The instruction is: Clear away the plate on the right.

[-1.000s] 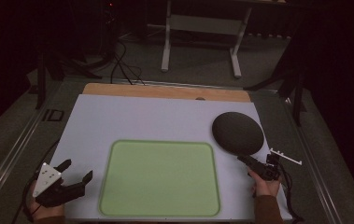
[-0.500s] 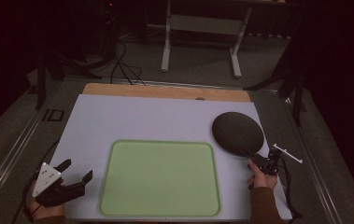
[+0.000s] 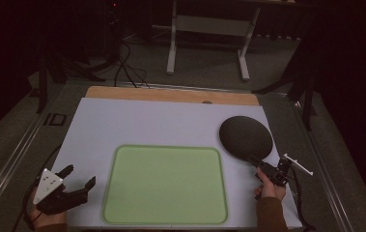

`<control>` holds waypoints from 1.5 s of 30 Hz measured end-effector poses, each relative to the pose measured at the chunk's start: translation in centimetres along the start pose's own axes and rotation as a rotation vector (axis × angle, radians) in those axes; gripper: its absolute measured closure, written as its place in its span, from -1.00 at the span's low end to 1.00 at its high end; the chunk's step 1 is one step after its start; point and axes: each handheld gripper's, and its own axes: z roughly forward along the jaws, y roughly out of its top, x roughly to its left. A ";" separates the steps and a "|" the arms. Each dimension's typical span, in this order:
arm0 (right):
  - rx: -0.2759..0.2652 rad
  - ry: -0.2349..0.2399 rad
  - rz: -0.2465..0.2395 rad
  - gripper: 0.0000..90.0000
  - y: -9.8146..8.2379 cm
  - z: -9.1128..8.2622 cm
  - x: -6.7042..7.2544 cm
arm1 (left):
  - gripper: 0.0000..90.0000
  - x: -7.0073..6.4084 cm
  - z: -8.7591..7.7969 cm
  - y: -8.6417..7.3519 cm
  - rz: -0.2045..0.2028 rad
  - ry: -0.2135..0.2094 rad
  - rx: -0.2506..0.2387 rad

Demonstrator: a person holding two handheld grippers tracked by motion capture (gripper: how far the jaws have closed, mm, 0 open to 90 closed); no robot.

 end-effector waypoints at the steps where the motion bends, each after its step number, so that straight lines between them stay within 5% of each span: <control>1: 0.002 -0.014 0.001 0.20 0.0 -0.1 -0.1 | -0.67 0.0 0.0 0.0 0.000 0.000 0.001; 13: 0.019 -0.068 0.056 0.28 -0.4 -0.3 -0.8 | -0.67 0.1 0.0 0.0 -0.007 0.001 0.001; 22: -0.024 -0.073 0.121 0.41 0.2 0.8 -1.4 | -0.67 0.1 0.0 0.0 -0.006 0.000 0.000; 30: -0.091 -0.089 0.223 0.59 0.0 2.0 -1.6 | -0.67 0.1 0.0 -0.1 -0.007 -0.002 0.000; 32: -0.122 -0.079 0.280 0.62 -0.1 2.3 -1.8 | -0.67 0.1 0.0 0.0 -0.007 -0.002 0.000; 40: -0.195 -0.096 0.350 0.72 -0.4 2.8 -1.7 | -0.67 0.1 0.0 0.0 -0.006 -0.003 -0.001; 45: -0.240 -0.053 0.452 0.86 -0.4 2.7 -1.8 | -0.67 0.2 0.0 -0.1 -0.008 -0.002 -0.001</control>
